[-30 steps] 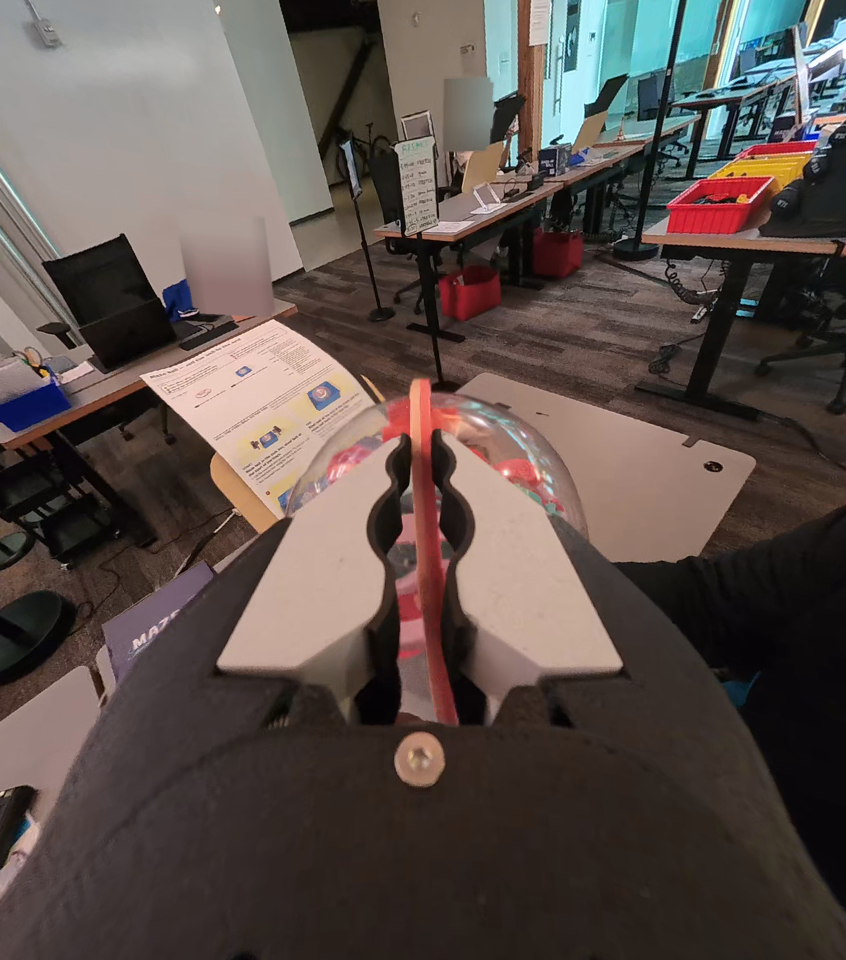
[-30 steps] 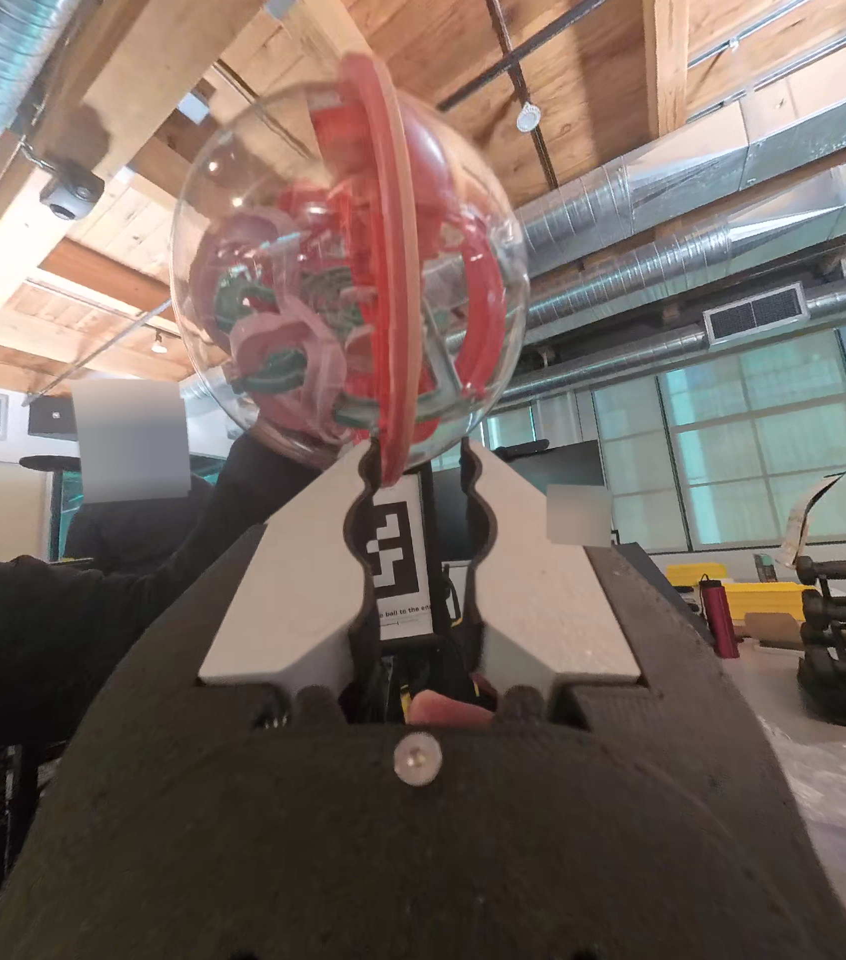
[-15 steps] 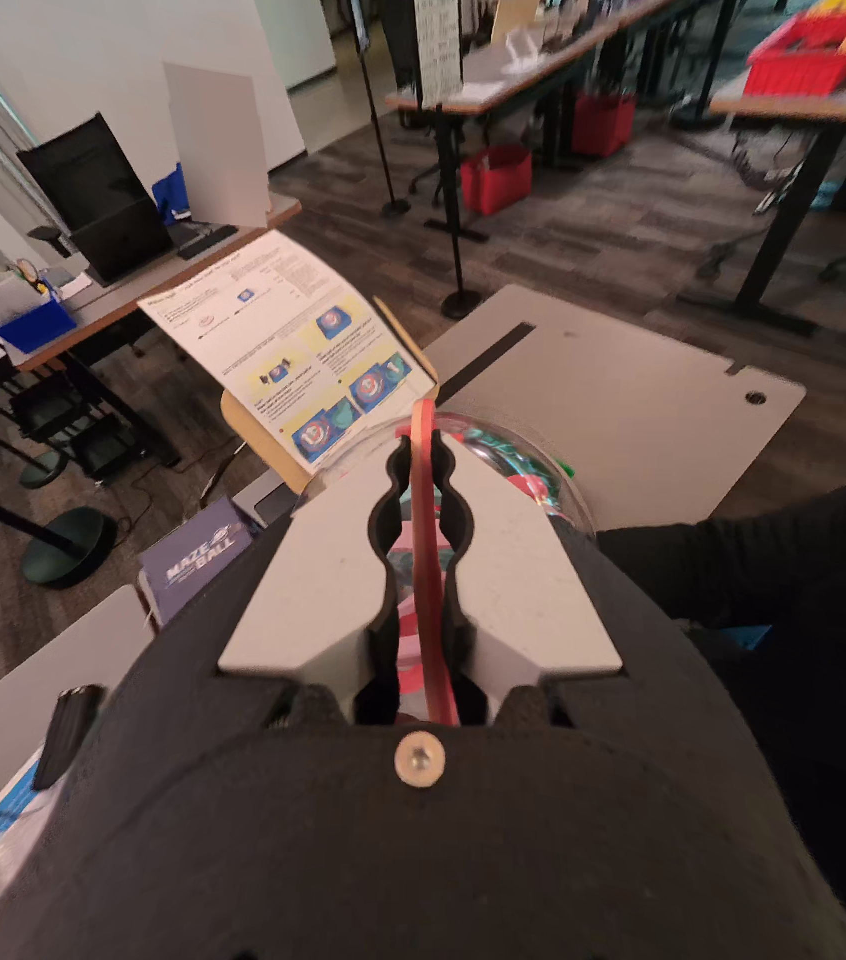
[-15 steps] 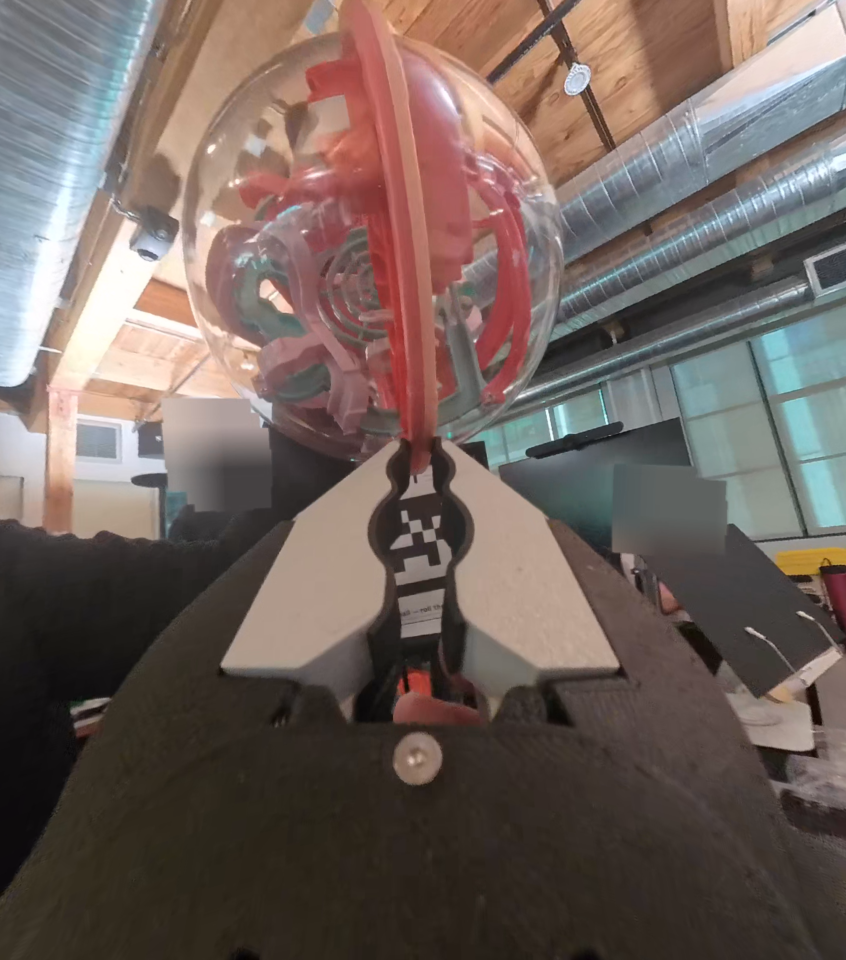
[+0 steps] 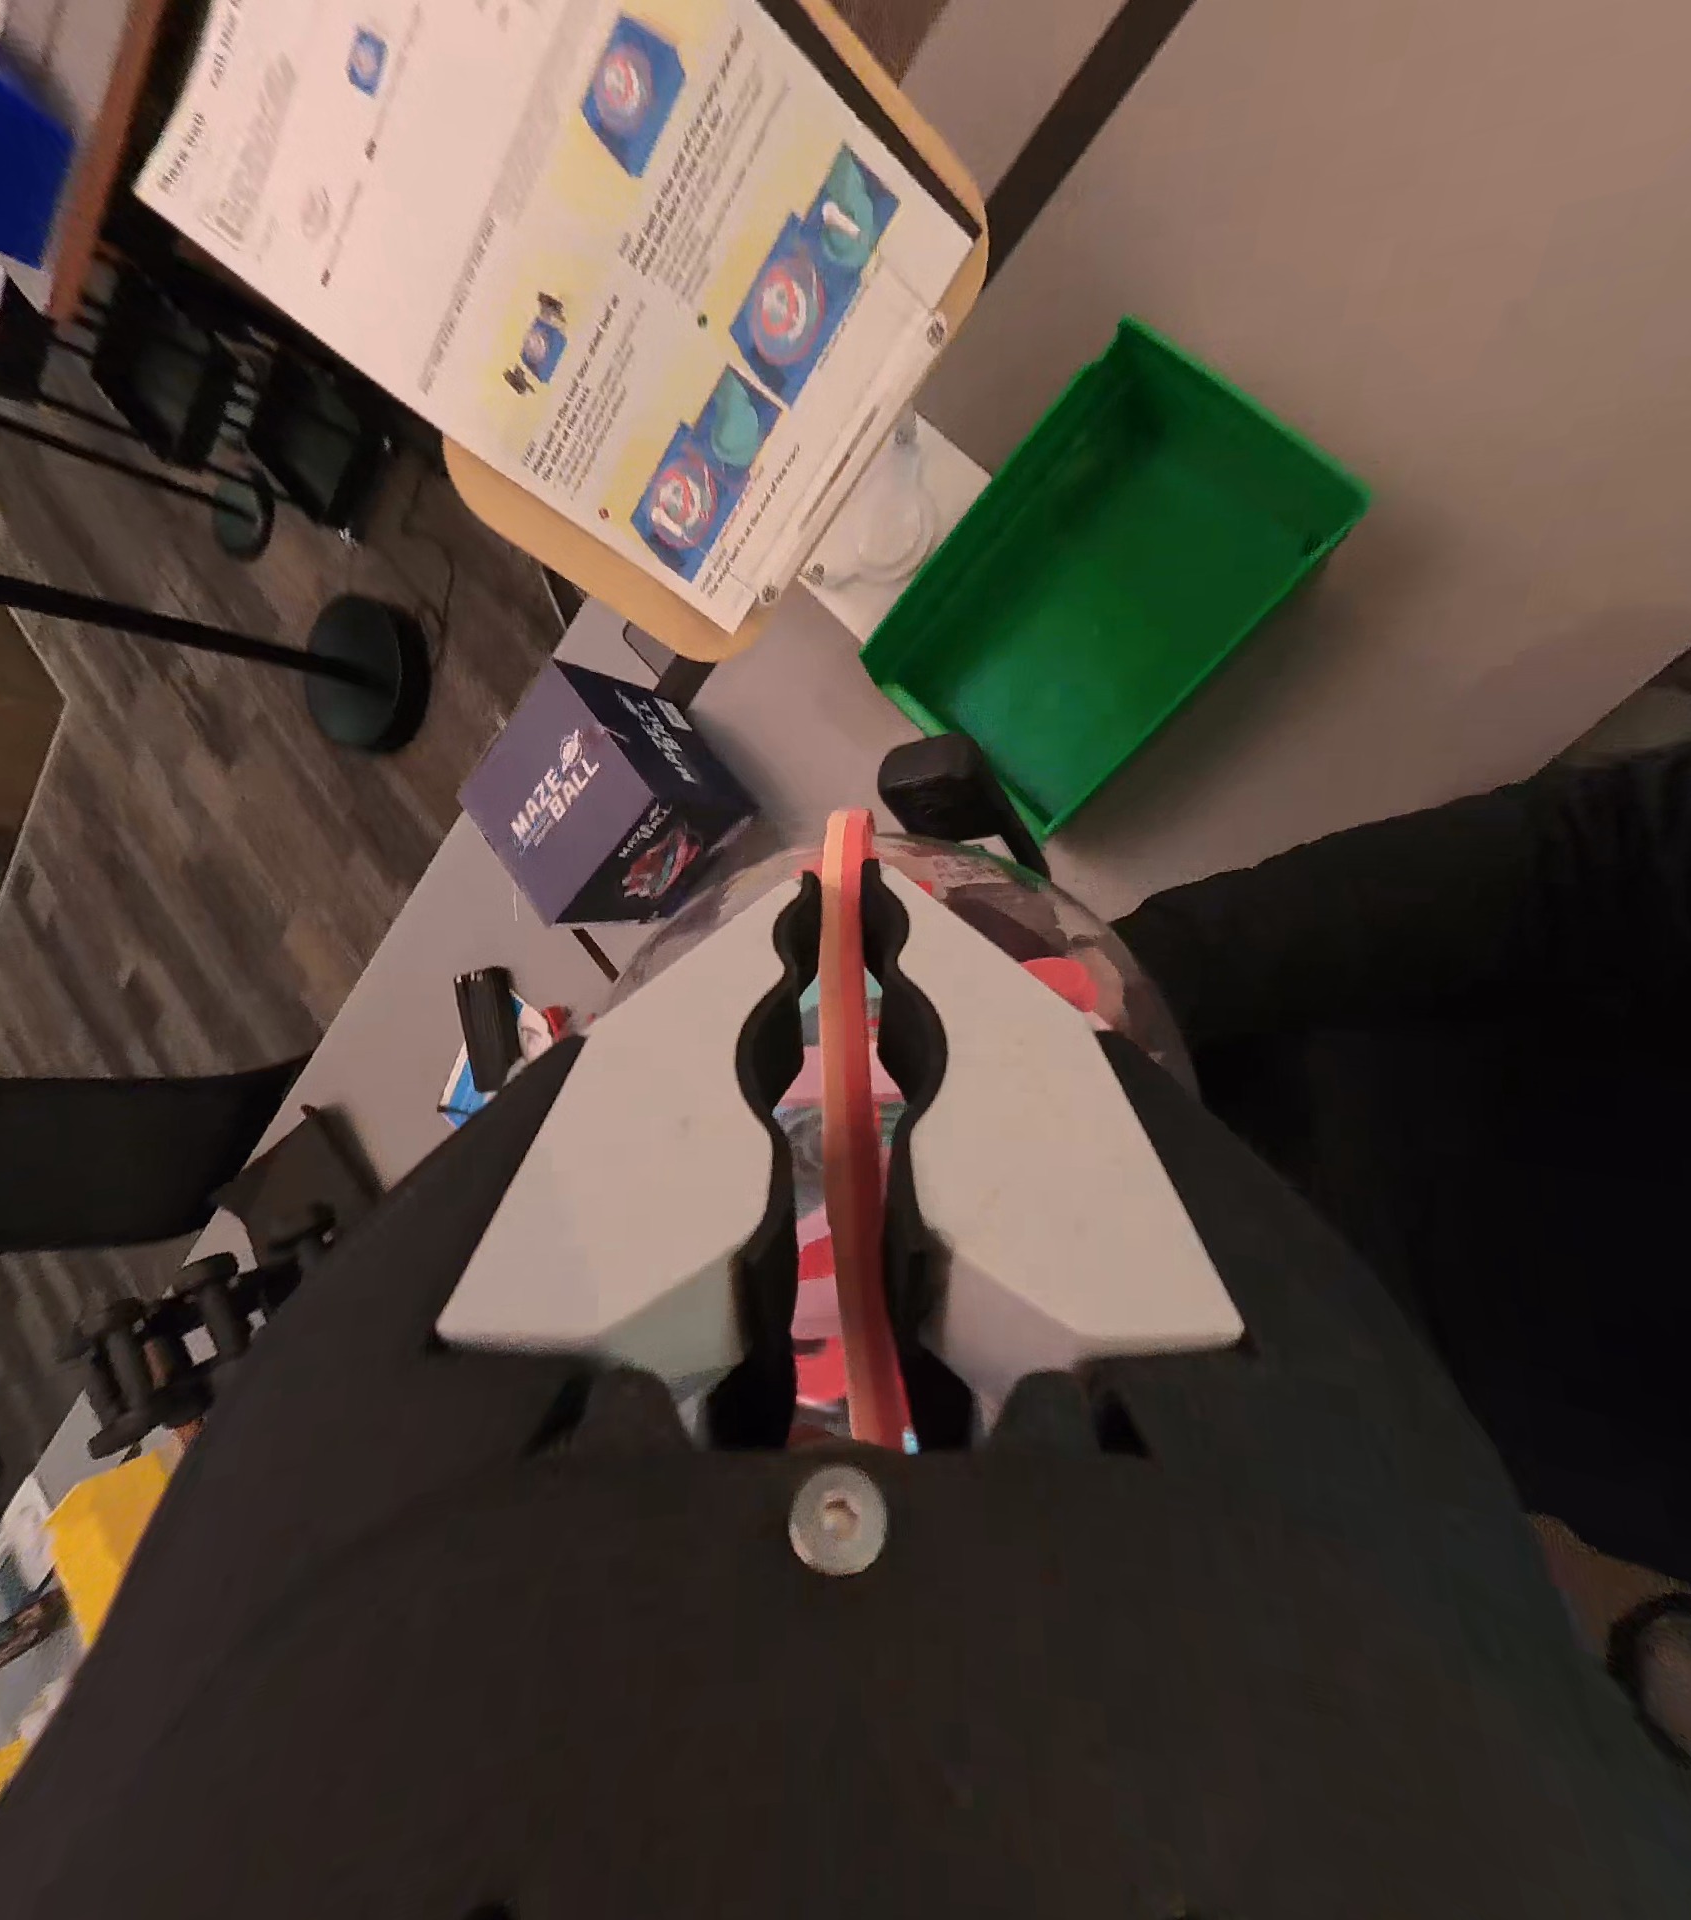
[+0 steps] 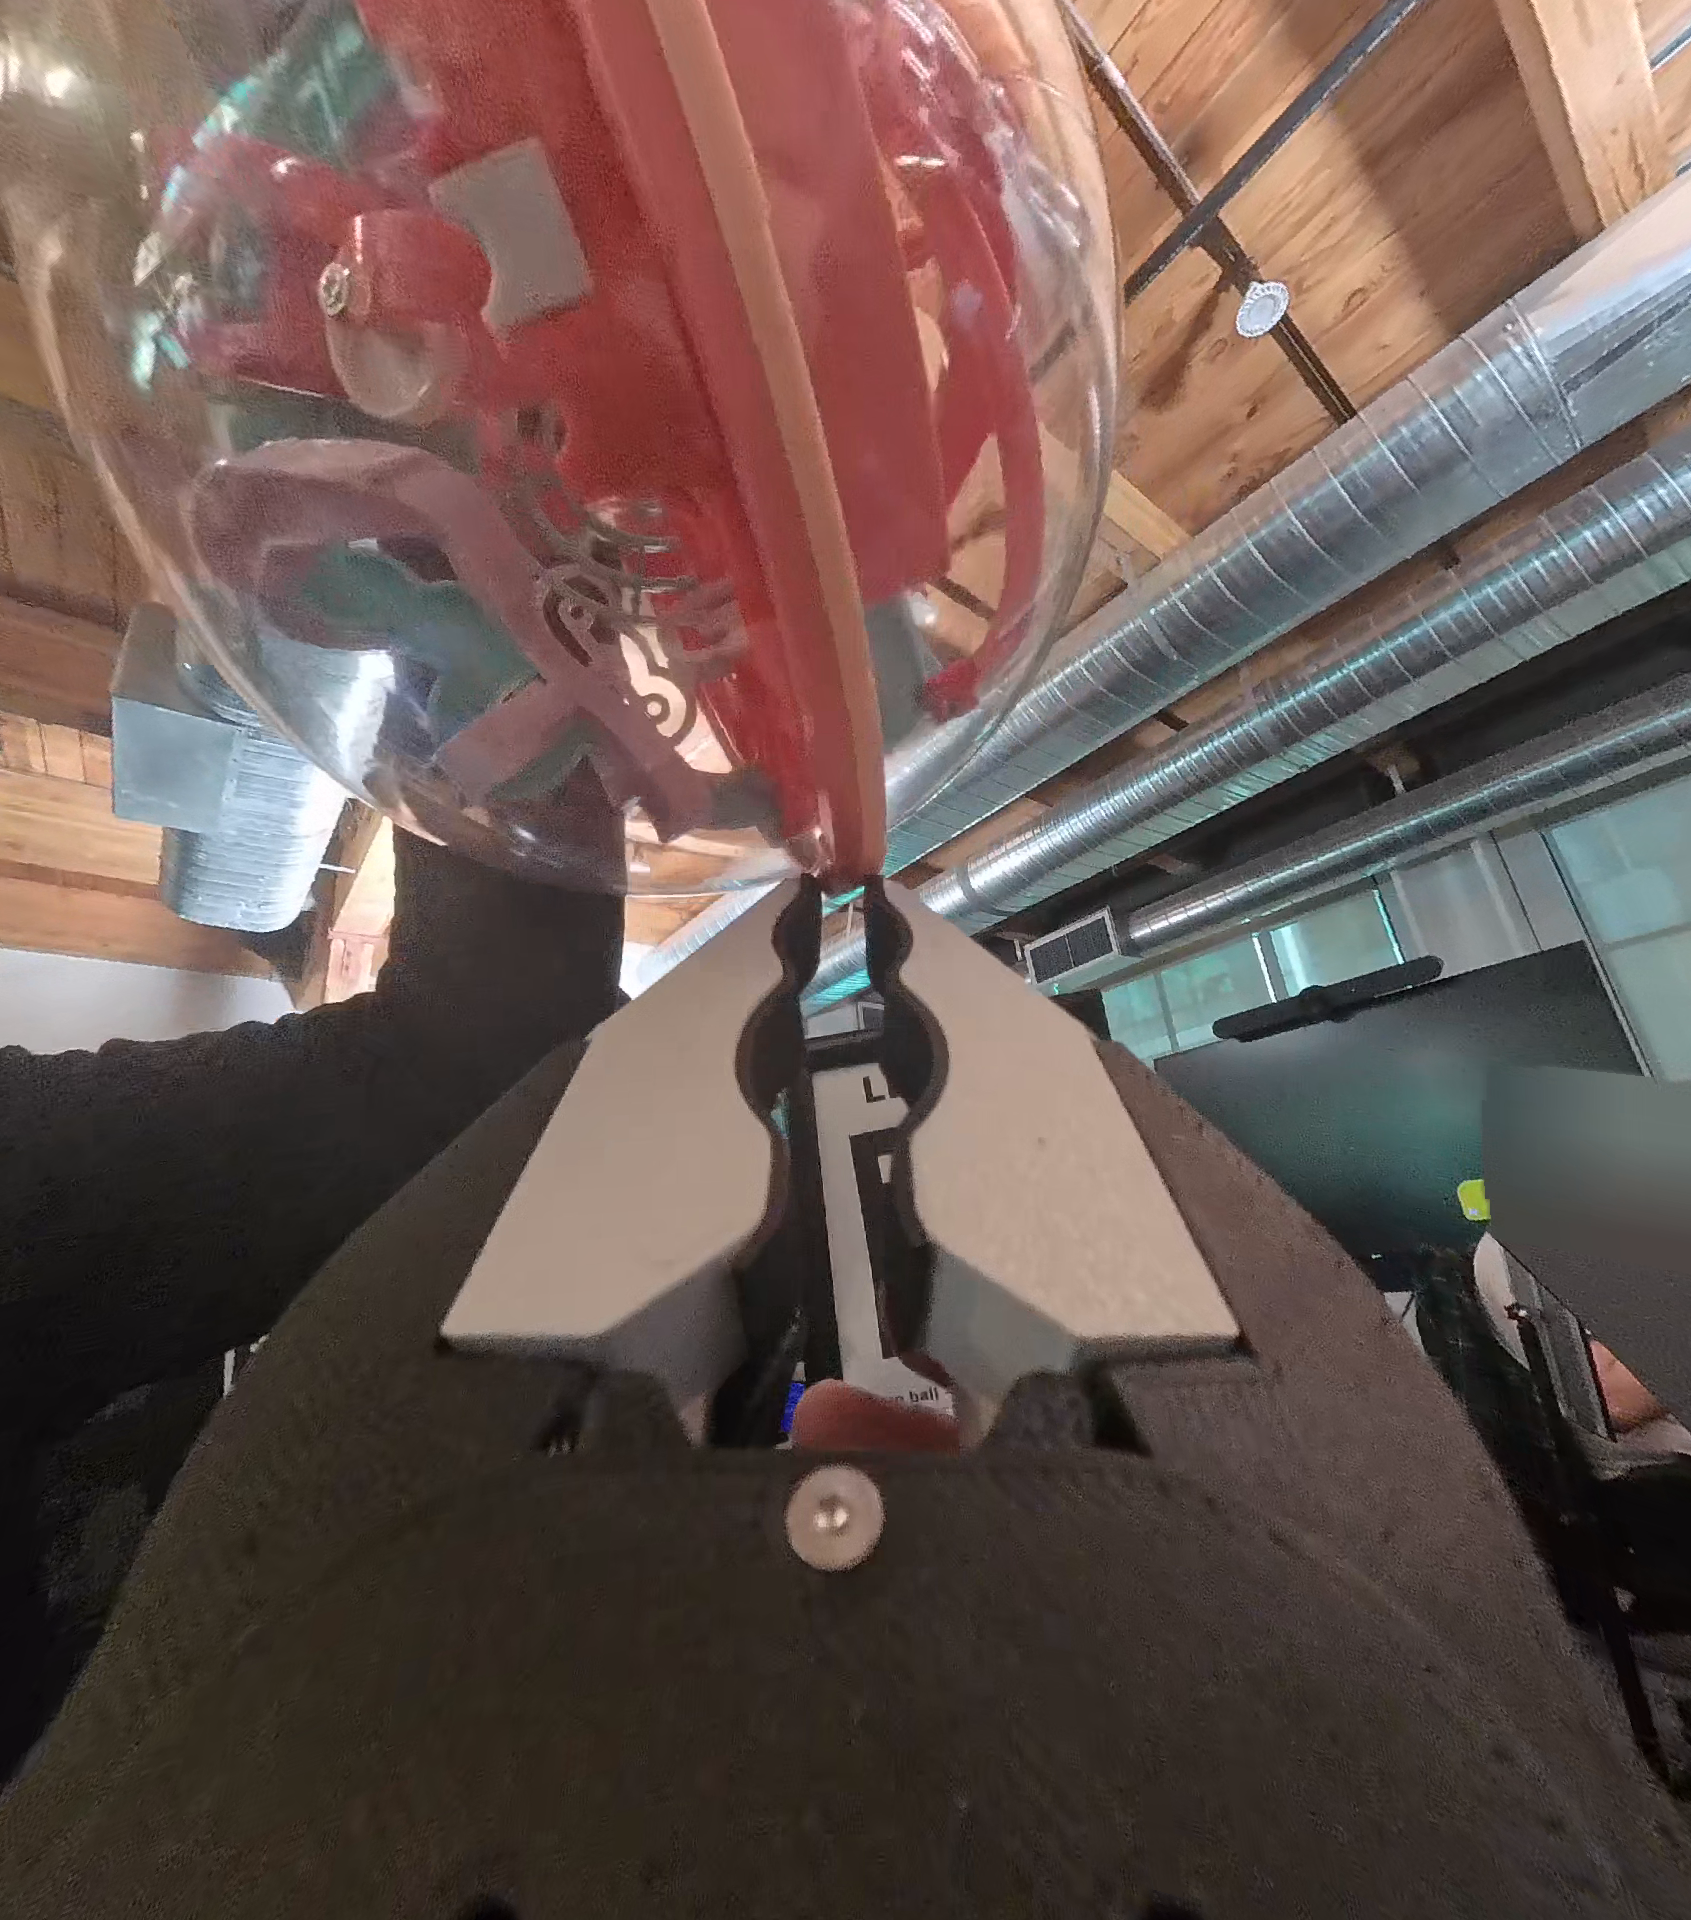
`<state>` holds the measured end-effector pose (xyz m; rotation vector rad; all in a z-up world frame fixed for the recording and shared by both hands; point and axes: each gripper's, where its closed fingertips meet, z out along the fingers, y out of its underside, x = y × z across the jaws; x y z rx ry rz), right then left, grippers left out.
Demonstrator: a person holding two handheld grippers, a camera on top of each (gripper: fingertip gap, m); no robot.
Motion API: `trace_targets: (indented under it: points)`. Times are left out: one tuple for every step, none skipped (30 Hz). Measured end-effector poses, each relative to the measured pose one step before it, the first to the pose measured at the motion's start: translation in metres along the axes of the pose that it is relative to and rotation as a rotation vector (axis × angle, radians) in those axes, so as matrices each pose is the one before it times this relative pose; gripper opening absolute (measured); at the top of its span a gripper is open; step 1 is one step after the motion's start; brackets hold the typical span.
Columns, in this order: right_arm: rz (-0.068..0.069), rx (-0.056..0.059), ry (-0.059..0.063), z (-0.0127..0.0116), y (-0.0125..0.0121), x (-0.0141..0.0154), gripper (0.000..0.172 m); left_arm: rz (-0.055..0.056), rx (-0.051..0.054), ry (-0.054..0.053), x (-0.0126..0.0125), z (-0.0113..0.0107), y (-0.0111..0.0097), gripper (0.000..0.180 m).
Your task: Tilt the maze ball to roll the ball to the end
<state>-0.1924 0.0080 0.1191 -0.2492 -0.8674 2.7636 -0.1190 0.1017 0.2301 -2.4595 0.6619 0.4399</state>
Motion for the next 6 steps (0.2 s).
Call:
trace_targets:
  points:
    - [0.0027,0.0063,-0.0049,0.00248,-0.00149,0.0003,0.005,0.0034,-0.0213,0.0068,0.00428,0.00352,-0.00384,0.006]
    - [0.0025,0.0028,-0.0121,0.00148,-0.00057,-0.00016,0.005,0.0014,-0.0085,-0.0125,0.00291,0.00348,-0.00563,0.004]
    - [-0.0248,-0.0132,-0.019,0.00174,0.00108,-0.00041,0.001,0.0156,0.0153,-0.0051,0.00445,0.00389,-0.00883,0.002]
    - [-0.0253,-0.0091,-0.0056,0.00286,0.0014,0.00006,0.0,0.0131,-0.0465,-0.0188,0.00164,0.00708,0.00084,0.0]
    - [-0.0064,-0.0121,0.0048,0.0037,0.00069,0.00002,0.0,0.013,-0.0294,-0.0254,-0.00051,0.00738,-0.00089,0.0]
    - [-0.0106,-0.0003,0.0163,0.00337,-0.00255,-0.00088,0.0,0.0061,-0.0069,0.0026,0.00224,0.008,-0.00257,0.0]
